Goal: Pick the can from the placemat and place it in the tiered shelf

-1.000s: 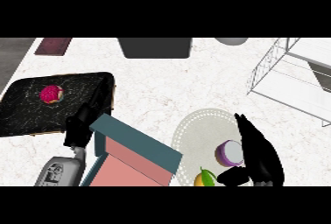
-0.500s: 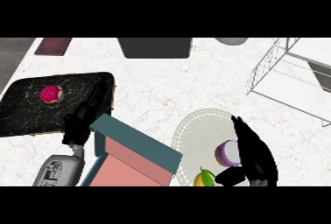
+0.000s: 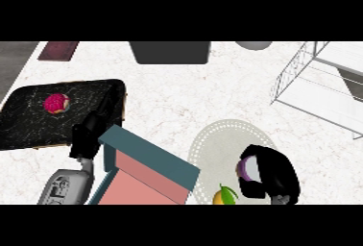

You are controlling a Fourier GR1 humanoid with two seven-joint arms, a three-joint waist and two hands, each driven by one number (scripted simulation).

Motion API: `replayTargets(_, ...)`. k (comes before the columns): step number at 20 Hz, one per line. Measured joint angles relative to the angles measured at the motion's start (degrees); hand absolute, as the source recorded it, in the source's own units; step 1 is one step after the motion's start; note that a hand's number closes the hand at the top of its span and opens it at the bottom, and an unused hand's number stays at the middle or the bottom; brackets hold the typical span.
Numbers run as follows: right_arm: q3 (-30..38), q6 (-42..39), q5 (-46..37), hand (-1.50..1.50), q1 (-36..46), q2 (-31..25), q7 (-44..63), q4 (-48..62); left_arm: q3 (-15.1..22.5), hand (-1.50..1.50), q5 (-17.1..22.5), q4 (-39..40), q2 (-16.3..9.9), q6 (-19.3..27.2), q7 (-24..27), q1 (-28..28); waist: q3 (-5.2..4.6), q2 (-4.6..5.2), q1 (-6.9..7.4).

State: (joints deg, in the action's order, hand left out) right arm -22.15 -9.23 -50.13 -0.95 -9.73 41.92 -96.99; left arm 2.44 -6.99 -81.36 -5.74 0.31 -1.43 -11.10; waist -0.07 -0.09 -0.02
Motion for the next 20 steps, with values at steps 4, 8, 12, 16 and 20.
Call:
replayTargets(4,-0.05,0.85,-2.16,1.50,-1.43,-0.58,-2.36,-0.98,-0.19,0.00,-0.42,-0.49,0.31,-0.21,0.55,0.93,0.00,-0.01,-0.03)
replayTargets(8,-0.24,2.73,-4.78,1.50,0.67,2.75,-0.60,0.63,-0.02,0.00,-0.66,-1.84,0.75,-0.32,0.03,1.55,0.00,0.00,0.05)
replayTargets(12,-0.07,8.70,-6.27,1.50,8.57,7.05,8.16,8.47,-0.07,0.00,-0.67,-1.24,0.54,-0.83,0.87,1.53,0.05,0.23,0.72)
replayTargets(16,-2.01,15.08,-5.32,1.50,18.05,8.61,16.20,15.30,0.30,0.00,-1.10,-0.74,1.31,-0.36,0.14,0.15,0.08,0.30,1.13)
replayTargets(20,-1.86,22.65,-5.11,1.50,21.93,9.14,16.18,15.11,-0.40,0.00,-0.72,0.02,0.82,-0.83,0.73,0.12,0.10,0.22,0.86)
